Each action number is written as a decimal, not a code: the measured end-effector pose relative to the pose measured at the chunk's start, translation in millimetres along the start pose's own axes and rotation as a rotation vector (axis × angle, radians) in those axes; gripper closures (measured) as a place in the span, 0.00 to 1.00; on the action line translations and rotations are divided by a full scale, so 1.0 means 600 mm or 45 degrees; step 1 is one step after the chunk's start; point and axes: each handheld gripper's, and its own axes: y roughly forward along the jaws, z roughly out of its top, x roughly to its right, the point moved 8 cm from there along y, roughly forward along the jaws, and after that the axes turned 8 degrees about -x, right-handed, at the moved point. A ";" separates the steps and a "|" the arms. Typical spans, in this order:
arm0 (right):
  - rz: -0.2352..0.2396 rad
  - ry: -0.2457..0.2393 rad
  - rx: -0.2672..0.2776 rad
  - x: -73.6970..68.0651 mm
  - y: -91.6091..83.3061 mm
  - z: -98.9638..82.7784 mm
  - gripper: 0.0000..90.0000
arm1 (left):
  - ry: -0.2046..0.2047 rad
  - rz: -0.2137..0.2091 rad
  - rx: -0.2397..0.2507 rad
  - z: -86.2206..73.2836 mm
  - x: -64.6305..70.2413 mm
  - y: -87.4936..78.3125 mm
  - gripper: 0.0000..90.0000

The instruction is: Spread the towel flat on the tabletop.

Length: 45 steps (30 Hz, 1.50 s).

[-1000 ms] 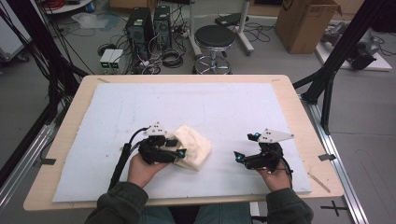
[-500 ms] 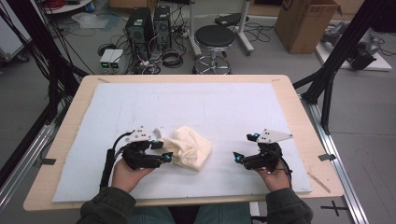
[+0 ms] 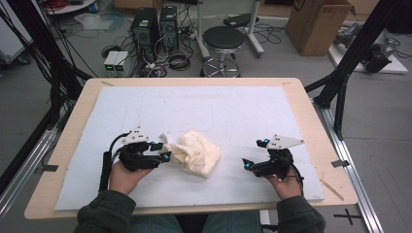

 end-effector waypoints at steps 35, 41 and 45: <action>0.042 -0.014 -0.013 0.003 0.011 0.044 0.18 | -0.076 -0.037 0.051 0.005 -0.051 -0.002 0.58; 0.087 -0.021 -0.039 -0.002 0.024 0.074 0.25 | -0.028 -0.075 0.043 0.023 -0.039 0.010 0.57; 0.119 -0.029 -0.043 -0.006 0.036 0.095 0.30 | -0.015 -0.092 0.035 0.031 -0.035 0.018 0.57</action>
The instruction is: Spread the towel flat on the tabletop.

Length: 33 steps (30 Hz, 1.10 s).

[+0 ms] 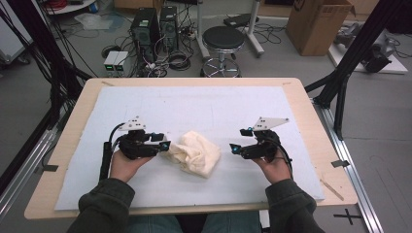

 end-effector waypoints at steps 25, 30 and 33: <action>0.245 -0.011 -0.377 -0.033 0.153 -0.009 0.58 | 0.150 -0.096 -0.248 -0.051 0.025 0.054 0.81; 0.300 -0.004 -0.373 -0.043 0.162 -0.013 0.80 | 0.176 -0.093 -0.270 -0.057 0.025 0.057 0.88; 0.300 -0.027 -0.389 -0.049 0.159 -0.015 0.93 | 0.183 -0.094 -0.270 -0.057 0.025 0.055 0.90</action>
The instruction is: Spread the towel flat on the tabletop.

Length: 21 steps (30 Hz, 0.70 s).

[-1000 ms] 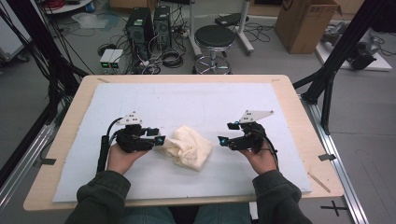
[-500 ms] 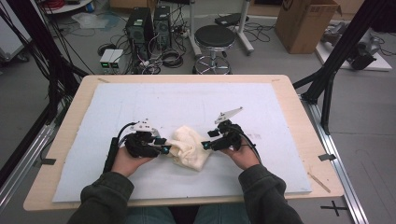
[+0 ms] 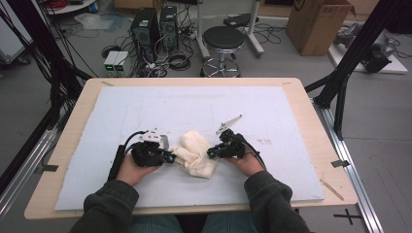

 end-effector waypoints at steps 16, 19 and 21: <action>-0.098 -0.053 0.100 -0.023 -0.090 -0.023 0.95 | -0.001 0.034 0.033 0.002 -0.002 -0.011 0.92; -0.125 -0.052 0.093 -0.018 -0.097 -0.037 0.95 | -0.002 0.046 0.028 0.001 -0.004 -0.012 0.92; -0.136 -0.034 0.091 -0.014 -0.101 -0.047 0.95 | 0.000 0.051 0.023 0.000 -0.005 -0.013 0.93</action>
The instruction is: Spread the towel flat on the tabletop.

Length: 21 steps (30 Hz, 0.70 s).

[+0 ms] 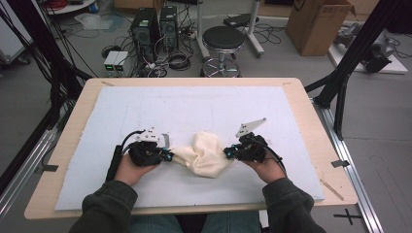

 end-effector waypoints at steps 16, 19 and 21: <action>0.062 -0.010 -0.129 -0.030 0.002 -0.074 0.94 | 0.006 -0.025 -0.065 -0.037 0.012 -0.017 0.93; 0.096 -0.014 -0.118 -0.037 -0.004 -0.072 0.82 | 0.006 -0.054 -0.073 -0.042 0.020 -0.020 0.92; 0.102 -0.015 -0.078 -0.035 -0.010 -0.062 0.76 | 0.008 -0.068 -0.072 -0.043 0.023 -0.022 0.86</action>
